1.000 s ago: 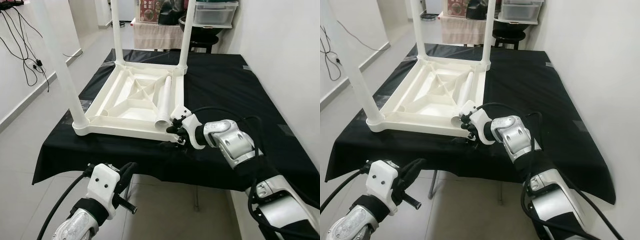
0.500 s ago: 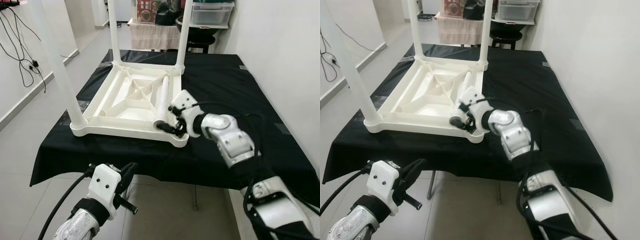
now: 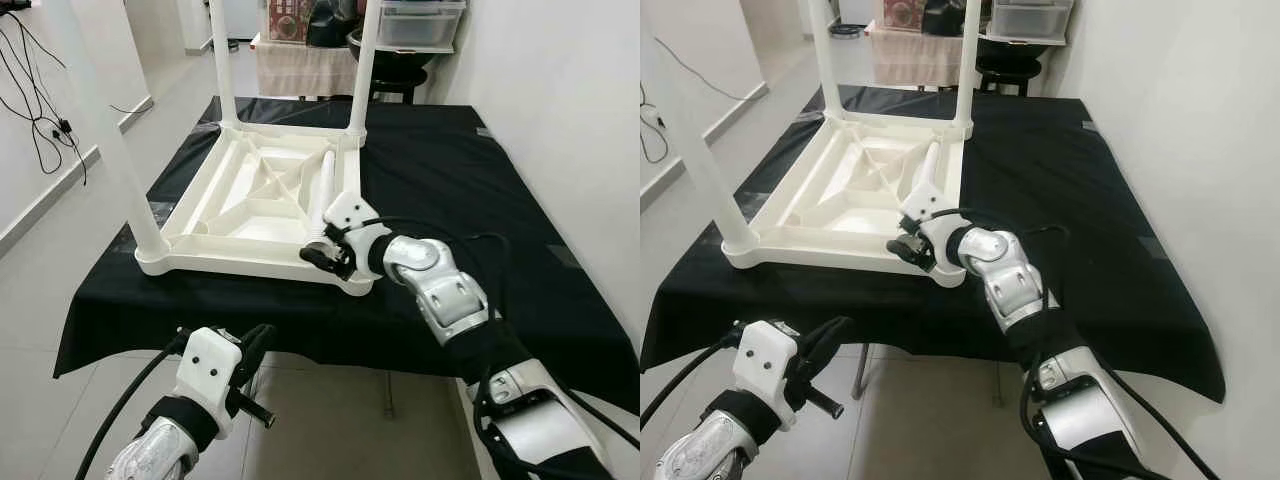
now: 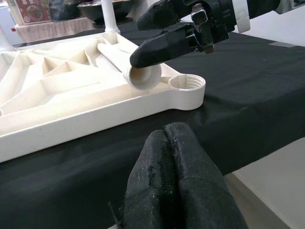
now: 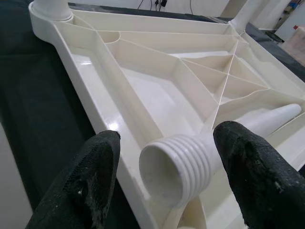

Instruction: Building children table

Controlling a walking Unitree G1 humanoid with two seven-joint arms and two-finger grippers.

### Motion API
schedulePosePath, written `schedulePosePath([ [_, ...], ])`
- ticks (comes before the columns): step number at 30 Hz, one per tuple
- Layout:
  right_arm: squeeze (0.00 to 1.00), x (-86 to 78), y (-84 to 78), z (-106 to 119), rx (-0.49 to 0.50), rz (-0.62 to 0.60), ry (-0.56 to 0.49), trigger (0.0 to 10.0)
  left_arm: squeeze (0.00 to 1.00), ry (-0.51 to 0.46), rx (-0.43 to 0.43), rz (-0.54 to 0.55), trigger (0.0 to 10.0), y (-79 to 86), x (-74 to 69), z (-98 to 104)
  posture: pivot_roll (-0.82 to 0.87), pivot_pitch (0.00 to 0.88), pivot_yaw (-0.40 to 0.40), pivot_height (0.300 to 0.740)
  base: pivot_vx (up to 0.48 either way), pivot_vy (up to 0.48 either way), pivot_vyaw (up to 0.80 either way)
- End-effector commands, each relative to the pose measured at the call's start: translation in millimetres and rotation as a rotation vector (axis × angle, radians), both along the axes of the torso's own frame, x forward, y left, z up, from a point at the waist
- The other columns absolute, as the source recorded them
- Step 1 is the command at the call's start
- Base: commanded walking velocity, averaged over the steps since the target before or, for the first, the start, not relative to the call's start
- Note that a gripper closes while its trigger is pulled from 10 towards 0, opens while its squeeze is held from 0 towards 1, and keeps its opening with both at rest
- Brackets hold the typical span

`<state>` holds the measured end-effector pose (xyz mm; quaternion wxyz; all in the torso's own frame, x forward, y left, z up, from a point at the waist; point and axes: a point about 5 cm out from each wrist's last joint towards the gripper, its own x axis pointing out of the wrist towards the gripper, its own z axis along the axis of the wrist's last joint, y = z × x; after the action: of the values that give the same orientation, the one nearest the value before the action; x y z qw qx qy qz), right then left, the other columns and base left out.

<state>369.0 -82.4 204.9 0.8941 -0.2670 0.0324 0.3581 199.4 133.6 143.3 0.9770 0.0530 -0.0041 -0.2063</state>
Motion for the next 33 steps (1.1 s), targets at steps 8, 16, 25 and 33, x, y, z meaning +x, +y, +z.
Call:
schedulePosePath([
  [8,0.0,-0.5,17.4,0.2,-0.004,0.007,-0.052,10.0,0.0,0.011,0.013,0.032,10.0,2.3,1.1,-3.7,0.01,0.107,-0.037,0.74,0.0,0.0,0.0],
  [16,0.0,4.1,24.4,-2.8,-0.081,-0.036,-0.088,10.0,0.0,0.009,0.011,0.039,10.0,2.6,2.1,-3.2,0.01,0.107,-0.036,0.74,0.0,0.0,0.0],
  [25,0.0,5.4,21.8,-9.2,-0.117,-0.019,-0.063,10.0,0.0,0.006,0.012,0.046,10.0,2.4,2.8,-2.8,0.01,0.106,-0.038,0.74,0.0,0.0,0.0],
  [33,0.0,8.3,8.1,-0.5,-0.109,0.053,-0.042,10.0,0.0,0.009,0.012,0.043,10.0,2.6,3.3,-3.4,0.01,0.106,-0.032,0.74,0.0,0.0,0.0],
])
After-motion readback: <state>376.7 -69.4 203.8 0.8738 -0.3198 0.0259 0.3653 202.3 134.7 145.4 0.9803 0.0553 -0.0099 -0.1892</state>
